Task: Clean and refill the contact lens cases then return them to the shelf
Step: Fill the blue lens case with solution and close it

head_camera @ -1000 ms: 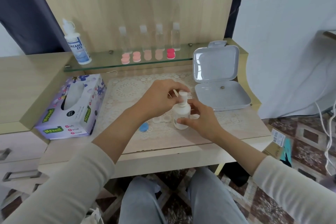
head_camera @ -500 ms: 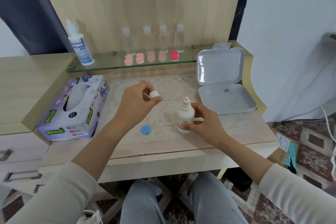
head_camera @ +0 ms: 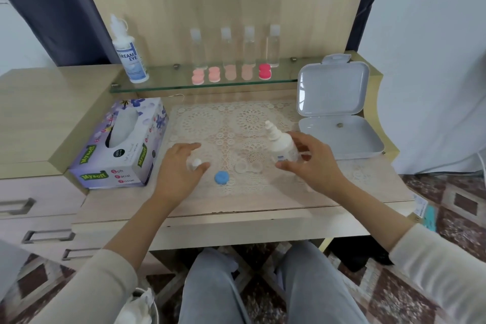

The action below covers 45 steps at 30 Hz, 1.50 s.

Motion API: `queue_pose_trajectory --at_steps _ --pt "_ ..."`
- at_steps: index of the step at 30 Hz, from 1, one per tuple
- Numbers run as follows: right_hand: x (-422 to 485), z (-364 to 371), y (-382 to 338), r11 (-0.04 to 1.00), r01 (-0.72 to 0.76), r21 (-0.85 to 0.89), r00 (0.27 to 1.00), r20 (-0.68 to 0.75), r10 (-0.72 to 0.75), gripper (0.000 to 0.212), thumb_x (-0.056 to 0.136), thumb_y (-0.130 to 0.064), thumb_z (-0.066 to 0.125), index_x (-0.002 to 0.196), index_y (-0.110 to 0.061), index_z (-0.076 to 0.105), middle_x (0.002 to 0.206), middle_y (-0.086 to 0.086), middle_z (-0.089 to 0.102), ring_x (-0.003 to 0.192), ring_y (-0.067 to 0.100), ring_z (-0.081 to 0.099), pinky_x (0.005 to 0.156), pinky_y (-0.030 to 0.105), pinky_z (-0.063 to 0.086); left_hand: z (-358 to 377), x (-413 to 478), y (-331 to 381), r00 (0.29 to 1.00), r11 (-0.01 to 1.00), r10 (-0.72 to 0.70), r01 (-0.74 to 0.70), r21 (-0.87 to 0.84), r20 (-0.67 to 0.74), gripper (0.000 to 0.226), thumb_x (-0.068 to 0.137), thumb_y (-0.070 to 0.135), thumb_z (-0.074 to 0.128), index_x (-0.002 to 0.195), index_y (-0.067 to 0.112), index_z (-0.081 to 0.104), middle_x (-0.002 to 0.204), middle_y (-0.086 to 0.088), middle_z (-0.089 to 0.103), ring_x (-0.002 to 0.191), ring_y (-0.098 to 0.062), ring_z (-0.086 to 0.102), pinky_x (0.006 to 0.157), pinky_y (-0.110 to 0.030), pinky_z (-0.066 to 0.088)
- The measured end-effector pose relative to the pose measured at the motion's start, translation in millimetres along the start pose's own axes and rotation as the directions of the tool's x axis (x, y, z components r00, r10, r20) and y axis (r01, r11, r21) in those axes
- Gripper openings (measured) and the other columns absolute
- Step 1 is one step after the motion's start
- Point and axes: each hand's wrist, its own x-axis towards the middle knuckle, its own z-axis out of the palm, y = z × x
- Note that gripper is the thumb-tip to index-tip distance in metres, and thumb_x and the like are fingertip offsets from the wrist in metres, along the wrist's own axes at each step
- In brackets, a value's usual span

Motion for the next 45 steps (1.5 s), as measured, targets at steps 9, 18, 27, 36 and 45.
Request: queue_pose_trajectory --at_steps 9,18,27,36,45 --pt "24.0 -12.5 -13.3 0.935 0.121 -0.333 0.986 0.148 -0.075 0.06 0.069 -0.018 0.078 0.121 -0.016 0.049 0.103 0.001 0.052 0.089 0.015 0.047 0.077 0.023 0.032 32.8 -4.8 29.9 0.951 0.951 0.304 -0.298 -0.081 0.063 0.024 0.077 0.022 0.072 0.097 0.008 0.07 0.095 -0.005 0.066 0.091 -0.008 0.053 0.085 -0.012 0.033" --pt "28.2 -7.0 -5.1 0.802 0.271 -0.533 0.947 0.299 -0.121 0.052 0.075 -0.016 0.072 0.123 -0.019 0.054 0.113 0.001 0.053 0.1 0.019 0.044 0.08 0.029 0.039 48.0 -12.2 20.4 0.985 0.978 0.124 -0.101 -0.183 0.117 0.041 0.074 0.018 0.075 0.113 0.011 0.064 0.093 0.003 0.06 0.091 -0.014 0.05 0.086 -0.019 0.033" --pt "32.4 2.3 -4.9 0.683 0.361 -0.635 0.919 0.368 -0.145 0.054 0.079 -0.014 0.065 0.13 -0.025 0.05 0.115 0.002 0.049 0.106 0.019 0.039 0.076 0.024 0.03 51.8 -10.6 19.0 0.989 0.977 0.097 -0.074 -0.198 0.112 0.03 0.073 0.019 0.075 0.102 0.016 0.069 0.086 0.006 0.055 0.088 -0.013 0.048 0.079 -0.007 0.031" --pt "40.9 0.8 -19.5 0.593 0.433 -0.679 0.892 0.417 -0.175 0.054 0.08 -0.019 0.067 0.13 -0.026 0.05 0.115 0.003 0.048 0.106 0.02 0.038 0.079 0.024 0.024 50.9 -10.6 18.4 0.988 0.977 0.103 -0.08 -0.195 0.112 0.028 0.073 0.018 0.075 0.101 0.017 0.069 0.087 0.005 0.056 0.088 -0.013 0.049 0.079 -0.008 0.032" --pt "44.9 0.4 -34.1 0.537 0.474 -0.698 0.869 0.468 -0.159 0.053 0.083 -0.017 0.062 0.132 -0.028 0.047 0.117 0.001 0.044 0.108 0.018 0.034 0.082 0.024 0.028 51.2 -10.5 17.7 0.987 0.979 0.115 -0.093 -0.183 0.11 0.029 0.073 0.02 0.075 0.101 0.017 0.069 0.085 0.009 0.055 0.088 -0.014 0.05 0.079 -0.011 0.032"
